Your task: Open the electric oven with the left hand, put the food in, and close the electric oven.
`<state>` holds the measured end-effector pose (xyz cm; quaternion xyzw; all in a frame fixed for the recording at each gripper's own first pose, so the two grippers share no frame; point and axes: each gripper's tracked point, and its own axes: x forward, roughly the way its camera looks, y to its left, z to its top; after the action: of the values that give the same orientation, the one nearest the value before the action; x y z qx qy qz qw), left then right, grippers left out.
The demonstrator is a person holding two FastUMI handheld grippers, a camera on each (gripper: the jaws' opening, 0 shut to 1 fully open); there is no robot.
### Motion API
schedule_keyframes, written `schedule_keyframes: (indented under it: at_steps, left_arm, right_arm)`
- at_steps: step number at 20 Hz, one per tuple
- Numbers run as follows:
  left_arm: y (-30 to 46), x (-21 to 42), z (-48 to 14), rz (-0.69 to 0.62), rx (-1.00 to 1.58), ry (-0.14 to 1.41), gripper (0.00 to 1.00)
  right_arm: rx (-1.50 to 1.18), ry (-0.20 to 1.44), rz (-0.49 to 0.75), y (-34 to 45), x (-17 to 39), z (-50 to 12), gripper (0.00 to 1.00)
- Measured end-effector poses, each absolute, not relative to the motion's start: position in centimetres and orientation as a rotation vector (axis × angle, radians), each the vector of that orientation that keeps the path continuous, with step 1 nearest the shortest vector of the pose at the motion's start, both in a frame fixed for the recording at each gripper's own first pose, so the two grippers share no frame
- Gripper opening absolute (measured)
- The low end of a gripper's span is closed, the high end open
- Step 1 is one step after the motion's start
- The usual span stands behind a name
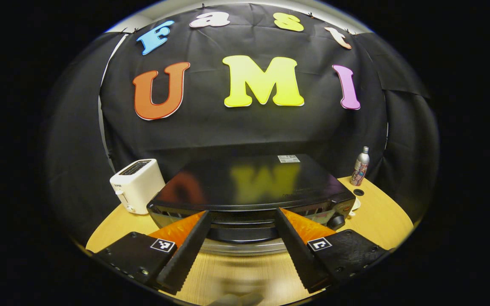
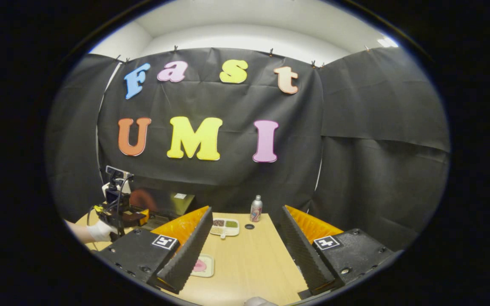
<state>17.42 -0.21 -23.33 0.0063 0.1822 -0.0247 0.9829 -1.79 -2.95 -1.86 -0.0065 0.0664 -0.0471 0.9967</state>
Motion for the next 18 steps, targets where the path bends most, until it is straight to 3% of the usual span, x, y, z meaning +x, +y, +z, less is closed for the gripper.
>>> schedule_keyframes:
  at_steps: [18]
  left_arm:
    - [0.0,6.8,-29.4,-0.081,0.002,0.503,0.97]
  right_arm:
    - [-0.013,0.144,-0.060,-1.9,-5.1,-3.0,1.00]
